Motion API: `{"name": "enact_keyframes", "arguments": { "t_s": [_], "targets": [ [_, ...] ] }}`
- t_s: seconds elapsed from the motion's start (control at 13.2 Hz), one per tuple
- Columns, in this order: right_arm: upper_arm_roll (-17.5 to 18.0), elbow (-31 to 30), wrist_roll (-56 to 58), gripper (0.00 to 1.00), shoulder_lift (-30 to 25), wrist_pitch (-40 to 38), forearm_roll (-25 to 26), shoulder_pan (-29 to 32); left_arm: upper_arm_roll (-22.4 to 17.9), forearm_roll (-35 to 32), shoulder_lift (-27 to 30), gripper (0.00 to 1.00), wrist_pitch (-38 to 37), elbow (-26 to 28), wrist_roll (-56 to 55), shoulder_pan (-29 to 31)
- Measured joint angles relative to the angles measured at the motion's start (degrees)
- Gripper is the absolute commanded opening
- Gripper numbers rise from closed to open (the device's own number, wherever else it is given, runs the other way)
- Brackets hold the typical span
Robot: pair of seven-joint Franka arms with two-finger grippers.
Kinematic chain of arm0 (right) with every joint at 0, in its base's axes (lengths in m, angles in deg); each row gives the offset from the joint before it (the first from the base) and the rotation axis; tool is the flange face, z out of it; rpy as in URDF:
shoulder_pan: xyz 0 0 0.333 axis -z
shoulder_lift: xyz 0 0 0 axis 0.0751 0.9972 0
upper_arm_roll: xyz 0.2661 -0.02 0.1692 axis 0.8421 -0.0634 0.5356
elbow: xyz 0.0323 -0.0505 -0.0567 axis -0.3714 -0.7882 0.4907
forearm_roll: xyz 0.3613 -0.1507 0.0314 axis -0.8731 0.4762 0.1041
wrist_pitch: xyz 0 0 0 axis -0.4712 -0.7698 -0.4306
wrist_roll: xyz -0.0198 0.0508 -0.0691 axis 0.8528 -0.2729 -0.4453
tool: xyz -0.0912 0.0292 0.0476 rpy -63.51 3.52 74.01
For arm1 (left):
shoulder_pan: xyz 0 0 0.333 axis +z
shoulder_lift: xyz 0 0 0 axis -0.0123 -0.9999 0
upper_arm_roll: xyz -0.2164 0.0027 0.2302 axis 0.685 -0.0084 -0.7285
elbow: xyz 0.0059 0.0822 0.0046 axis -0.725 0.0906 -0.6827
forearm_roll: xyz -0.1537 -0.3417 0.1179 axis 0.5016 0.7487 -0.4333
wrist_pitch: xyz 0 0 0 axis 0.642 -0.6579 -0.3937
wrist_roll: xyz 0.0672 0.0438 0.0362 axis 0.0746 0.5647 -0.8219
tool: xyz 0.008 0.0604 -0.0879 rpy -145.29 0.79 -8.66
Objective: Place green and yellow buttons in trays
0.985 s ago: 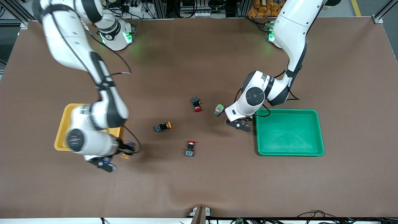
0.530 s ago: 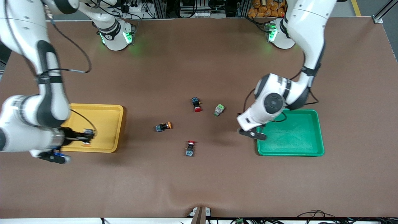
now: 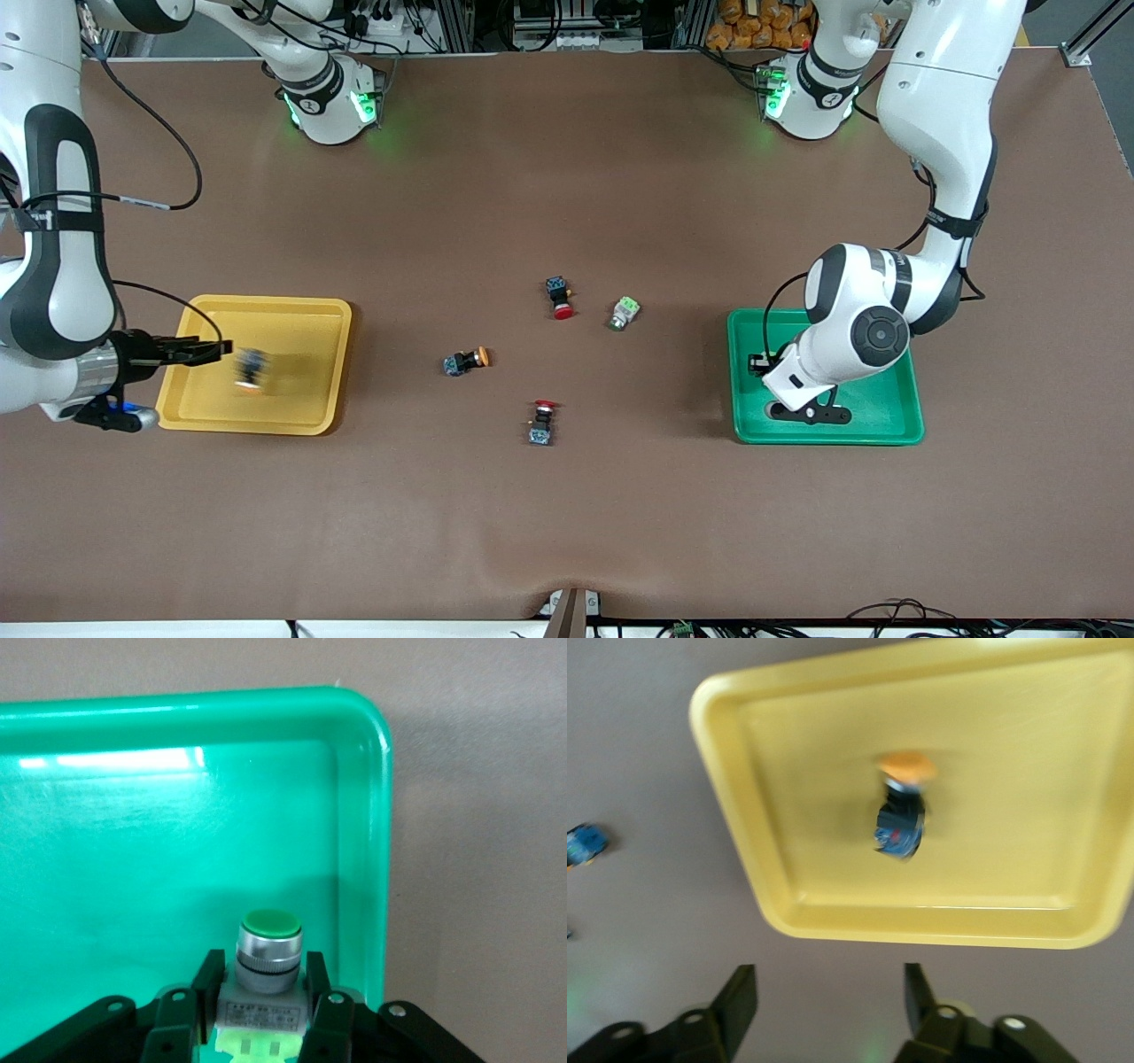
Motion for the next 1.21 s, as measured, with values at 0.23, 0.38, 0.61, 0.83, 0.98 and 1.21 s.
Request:
{"name": "enact_keyframes", "arguments": {
  "t_s": [0.23, 0.38, 0.61, 0.83, 0.98, 1.21],
  "targets": [
    [0.70, -0.12, -3.79, 1.00, 0.00, -1.38, -3.10, -2.43, -0.02, -0.82, -1.60, 0.23, 0.12, 0.18, -2.41, -0.32],
    [0.89, -0.73, -9.33, 1.00, 0.25, -1.06, -6.00, -5.48, -0.73, -1.41, -2.45, 0.61, 0.19, 0.18, -2.77, -0.25],
    [1.11, -2.26, -19.16, 1.00, 3.66, 5.29, -11.27, -11.81, -1.83, -1.52, -2.77, 1.00, 0.29, 0.10, -2.77, -0.12],
    [1.20, -3.28, -29.73, 1.00, 7.21, 12.19, -12.12, -19.05, -1.76, -1.52, -2.53, 1.00, 0.31, -0.78, -2.78, -0.45],
    [1.19, -5.05, -34.23, 1.00, 7.40, 15.72, -12.36, -21.64, -1.52, -1.52, -2.07, 1.00, 0.31, -1.26, -2.78, -1.00],
    [1.18, -6.34, -40.93, 1.00, 7.39, 21.99, -12.66, -24.10, -0.61, -1.53, -0.95, 1.00, 0.29, -1.40, -2.65, -1.56]
  ]
}}
